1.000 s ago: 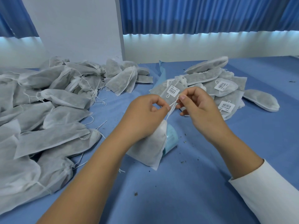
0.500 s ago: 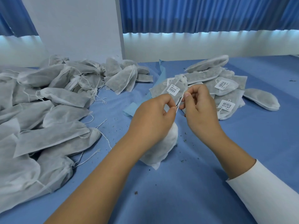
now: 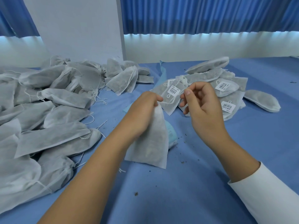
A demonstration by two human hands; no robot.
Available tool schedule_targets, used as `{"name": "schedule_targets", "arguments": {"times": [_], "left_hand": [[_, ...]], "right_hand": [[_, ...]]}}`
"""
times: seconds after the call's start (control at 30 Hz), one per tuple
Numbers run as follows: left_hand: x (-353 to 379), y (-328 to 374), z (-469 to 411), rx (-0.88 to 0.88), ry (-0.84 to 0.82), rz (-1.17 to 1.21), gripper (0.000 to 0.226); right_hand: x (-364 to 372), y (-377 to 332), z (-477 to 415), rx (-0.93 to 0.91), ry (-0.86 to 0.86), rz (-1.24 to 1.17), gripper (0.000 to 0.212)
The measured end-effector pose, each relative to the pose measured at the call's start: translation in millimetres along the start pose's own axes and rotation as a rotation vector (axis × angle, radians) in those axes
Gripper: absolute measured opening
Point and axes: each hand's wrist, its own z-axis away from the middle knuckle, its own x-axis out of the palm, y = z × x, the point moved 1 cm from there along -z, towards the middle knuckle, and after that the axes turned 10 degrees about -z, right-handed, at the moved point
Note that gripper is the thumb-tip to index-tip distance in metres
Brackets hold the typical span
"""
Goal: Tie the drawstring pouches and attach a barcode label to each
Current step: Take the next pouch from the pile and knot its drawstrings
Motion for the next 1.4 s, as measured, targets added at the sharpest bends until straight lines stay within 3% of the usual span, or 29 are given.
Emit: {"name": "schedule_targets", "arguments": {"times": [0.2,0.4,0.53,0.63,0.8,0.9,1.03,1.13,1.23,1.4], "left_hand": [[-15,-9,-5,-0.018,-0.176,0.178,0.035],[-19,-14,-9,-0.004,-0.379,0.148,0.033],[-21,-17,-9,0.034,-0.279,-0.094,0.024],[-19,-19,-11,0.069,-0.179,-0.152,0.022],[-13,-22,-19,0.085,0.067,-0.087,0.026],[-13,-21,-21,0.112,0.186,0.018,0.040],[-13,-20,-23,0.118,0.309,0.073,0.038],[-12,-21,-22,0.150,0.385,0.041,0.042],[-9,-19,-19,0.188,0.455,0.034,0.035],[-4,-14,-16,0.199,0.462,0.118,0.035]], "right_hand": [[3,0,4,-0.029,-0.040,0.036,0.013],[-5,9,-4,0.064,0.078,0.030,0.016],[-10,15,-10,0.169,0.161,-0.014,0.014],[-9,10,-9,0.149,0.159,-0.079,0.013],[3,-5,6,-0.090,-0.013,-0.069,0.012],[11,-10,13,-0.252,-0.138,0.069,0.012],[15,-8,18,-0.397,-0.287,0.230,0.004],[17,-5,21,-0.367,-0.316,0.300,0.004],[19,-4,22,-0.218,-0.357,0.305,0.007],[18,-1,21,-0.031,-0.344,0.231,0.010]]}}
